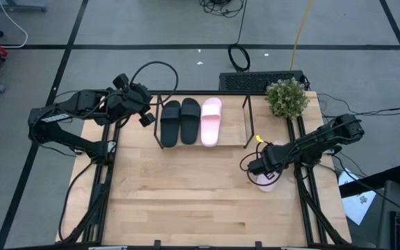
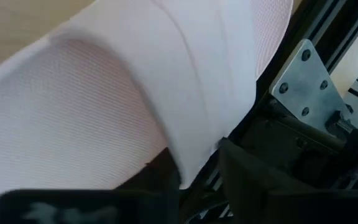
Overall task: Pick and place slides into the shelf
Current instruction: Put the pink slipper on the shelf
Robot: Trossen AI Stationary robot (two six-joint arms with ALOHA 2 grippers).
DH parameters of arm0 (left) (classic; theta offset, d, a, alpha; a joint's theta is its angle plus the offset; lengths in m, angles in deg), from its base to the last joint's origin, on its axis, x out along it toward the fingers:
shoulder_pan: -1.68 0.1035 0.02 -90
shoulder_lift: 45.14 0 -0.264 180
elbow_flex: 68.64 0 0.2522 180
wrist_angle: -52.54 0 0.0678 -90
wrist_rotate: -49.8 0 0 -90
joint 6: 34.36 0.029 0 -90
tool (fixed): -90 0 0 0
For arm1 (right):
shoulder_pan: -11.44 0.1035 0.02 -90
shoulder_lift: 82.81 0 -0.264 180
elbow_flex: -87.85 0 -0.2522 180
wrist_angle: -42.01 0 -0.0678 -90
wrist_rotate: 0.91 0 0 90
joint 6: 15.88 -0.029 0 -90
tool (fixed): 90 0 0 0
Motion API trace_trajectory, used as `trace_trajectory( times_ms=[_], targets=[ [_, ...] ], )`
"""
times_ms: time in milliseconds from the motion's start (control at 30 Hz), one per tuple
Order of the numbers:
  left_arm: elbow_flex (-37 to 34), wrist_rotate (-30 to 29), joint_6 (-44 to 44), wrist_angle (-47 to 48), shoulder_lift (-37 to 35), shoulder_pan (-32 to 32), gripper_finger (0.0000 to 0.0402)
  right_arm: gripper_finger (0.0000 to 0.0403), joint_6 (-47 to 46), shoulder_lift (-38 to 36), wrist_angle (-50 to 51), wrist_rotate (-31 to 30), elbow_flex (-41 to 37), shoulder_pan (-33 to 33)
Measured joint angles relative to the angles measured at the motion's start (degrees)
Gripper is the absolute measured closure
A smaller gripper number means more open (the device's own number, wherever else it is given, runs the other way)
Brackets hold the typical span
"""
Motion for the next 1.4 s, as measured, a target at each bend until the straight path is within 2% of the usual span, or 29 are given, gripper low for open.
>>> trace_trajectory(
  times_ms=[133,200,400,600,867,1100,1233,1400],
  targets=[
    [0.0,0.0,0.0,0.0,0.0,0.0,0.0243,0.0376,0.9,0.0,-0.5,0.0,0.0,0.0],
    [0.0,0.0,-0.1,0.0,0.0,0.0,0.0243,0.0393,1.2,0.0,-0.7,0.0,0.0,0.0],
    [0.0,0.0,-0.1,-0.4,0.0,0.0,0.0243,0.0396,0.9,0.0,-0.9,0.0,0.2,0.0],
    [0.0,0.0,-0.1,-0.5,0.0,0.0,0.0243,0.0399,2.2,-0.1,0.0,-1.1,4.0,0.0],
    [0.0,0.0,-0.1,-0.5,0.0,0.0,0.0243,0.0401,4.0,-0.2,11.7,-3.0,15.5,0.2],
    [0.0,-0.1,0.7,-0.5,0.0,0.0,0.0243,0.0401,4.6,-2.0,11.5,-3.4,24.5,0.1],
    [0.0,-0.1,1.6,-0.5,0.0,0.1,0.0243,0.0402,4.7,-2.8,11.8,-0.9,28.4,0.2],
    [0.0,-1.0,1.8,-0.5,0.0,0.1,0.0243,0.0402,6.6,-2.9,11.5,5.0,32.1,0.2]
  ],
)
